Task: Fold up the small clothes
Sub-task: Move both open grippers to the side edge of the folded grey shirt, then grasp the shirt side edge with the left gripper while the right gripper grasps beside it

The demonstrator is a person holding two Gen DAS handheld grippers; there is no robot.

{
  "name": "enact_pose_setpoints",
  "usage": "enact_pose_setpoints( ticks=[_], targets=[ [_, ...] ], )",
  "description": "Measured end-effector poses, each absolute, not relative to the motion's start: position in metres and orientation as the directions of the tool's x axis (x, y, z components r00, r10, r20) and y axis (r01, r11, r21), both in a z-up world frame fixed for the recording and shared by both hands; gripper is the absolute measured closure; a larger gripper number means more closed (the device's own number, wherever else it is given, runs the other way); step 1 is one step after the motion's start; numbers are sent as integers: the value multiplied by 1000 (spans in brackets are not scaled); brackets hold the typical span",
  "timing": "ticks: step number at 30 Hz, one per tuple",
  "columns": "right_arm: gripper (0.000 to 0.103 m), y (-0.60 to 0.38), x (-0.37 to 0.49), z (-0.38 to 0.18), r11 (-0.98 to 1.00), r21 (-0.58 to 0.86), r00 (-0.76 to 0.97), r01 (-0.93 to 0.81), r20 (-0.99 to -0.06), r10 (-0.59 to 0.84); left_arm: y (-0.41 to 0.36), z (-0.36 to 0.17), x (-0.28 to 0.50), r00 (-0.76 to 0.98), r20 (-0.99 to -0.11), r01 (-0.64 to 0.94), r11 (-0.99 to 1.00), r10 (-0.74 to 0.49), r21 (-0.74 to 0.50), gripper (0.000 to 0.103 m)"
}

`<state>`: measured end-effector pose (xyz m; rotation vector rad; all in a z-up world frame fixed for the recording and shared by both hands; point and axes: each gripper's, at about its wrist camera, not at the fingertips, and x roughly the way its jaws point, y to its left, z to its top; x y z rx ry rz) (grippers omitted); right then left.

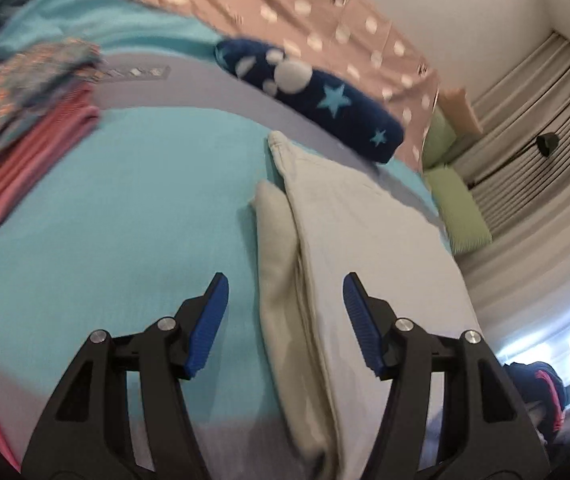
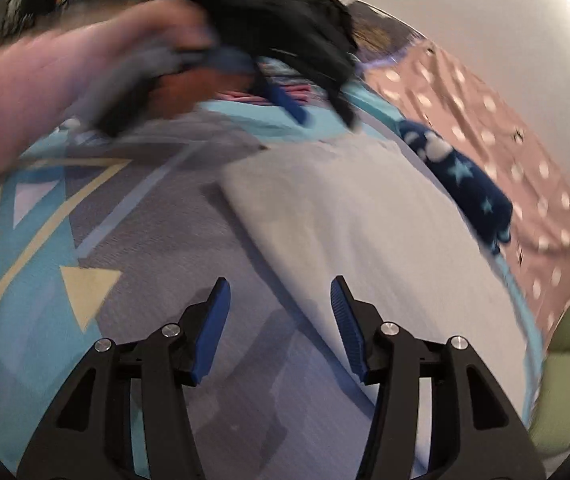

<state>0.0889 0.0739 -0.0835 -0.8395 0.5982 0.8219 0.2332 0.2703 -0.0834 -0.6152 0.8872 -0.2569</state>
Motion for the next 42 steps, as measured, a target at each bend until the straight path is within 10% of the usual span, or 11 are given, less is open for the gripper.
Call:
enact_pose_setpoints(
  ticks=[4,15,17,18,20,31,35,42],
  targets=[
    [48,85,92,-84,391,-395,540,-831,-742,398,278,-97,274,588,-640,-50,768,-494,-639,100],
    [47,105,100,-95,376,-523,642,-765,-673,368,298,-101,268,697,-551,-59,730,-458,-681,100],
    [47,111,96,-96,358,-579,680,-732,-641,355,299,-97,265,704,-566,-81,744,-428,-664,75],
    [47,113,96,-97,356,-597,694,-719,-631,347,300,-96,262,697,-569,-83,738,-438,-670,35],
    [47,114,93,-98,357,-614,710,-704,-618,338,301,-94,258,686,-547,-53,717,-480,-696,22],
    [47,133,90,-103,378,-638,741,-671,-584,331,276,-98,266,635,-578,28,764,-512,-645,23],
    [47,144,97,-104,395,-646,757,-653,-567,325,270,-110,278,596,-562,23,711,-574,-703,81],
    [50,143,91,-105,360,-682,770,-637,-543,334,277,-116,276,605,-547,12,693,-579,-721,85]
  ],
)
